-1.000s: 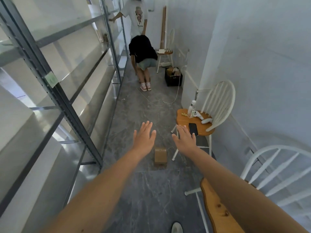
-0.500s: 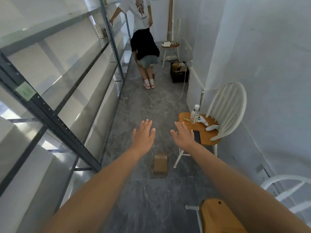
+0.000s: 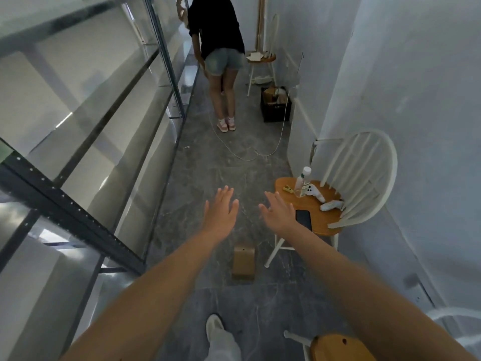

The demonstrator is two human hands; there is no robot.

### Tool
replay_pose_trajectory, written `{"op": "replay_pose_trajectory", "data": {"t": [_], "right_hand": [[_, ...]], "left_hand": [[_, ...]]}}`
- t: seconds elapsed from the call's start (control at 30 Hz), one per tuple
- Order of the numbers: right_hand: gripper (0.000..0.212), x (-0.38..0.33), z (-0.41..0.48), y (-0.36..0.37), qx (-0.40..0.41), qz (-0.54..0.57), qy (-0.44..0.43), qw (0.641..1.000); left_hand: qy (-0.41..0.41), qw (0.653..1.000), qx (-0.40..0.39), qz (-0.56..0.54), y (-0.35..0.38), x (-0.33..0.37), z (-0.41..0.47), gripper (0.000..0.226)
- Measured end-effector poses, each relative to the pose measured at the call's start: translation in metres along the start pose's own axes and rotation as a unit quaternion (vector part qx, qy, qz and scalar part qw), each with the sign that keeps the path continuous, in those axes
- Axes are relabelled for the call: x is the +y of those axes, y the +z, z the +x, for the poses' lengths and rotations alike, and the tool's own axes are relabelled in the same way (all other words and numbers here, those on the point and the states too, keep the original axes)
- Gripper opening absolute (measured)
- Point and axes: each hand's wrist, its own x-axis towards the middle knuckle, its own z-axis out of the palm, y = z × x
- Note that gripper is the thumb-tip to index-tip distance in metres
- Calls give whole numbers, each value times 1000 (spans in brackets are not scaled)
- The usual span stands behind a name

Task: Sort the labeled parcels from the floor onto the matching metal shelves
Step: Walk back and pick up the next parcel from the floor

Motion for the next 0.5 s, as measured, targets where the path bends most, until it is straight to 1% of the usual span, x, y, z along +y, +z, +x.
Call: {"op": "replay_pose_trajectory", "data": {"t": [0.13,0.3,0.5], "right_hand": [[54,-7,43,6,-8,-2,17,1000],[53,-20,99,26,-17,-8,42,999],[54,-30,162,61,-41,23,82,996]], "left_hand": [[2,1000,-15,-18,1,-17,41,53],[-19,999,-43,-24,-4,-56,102,52],[-39,996,-68,-35,1,-110,167,51]]}}
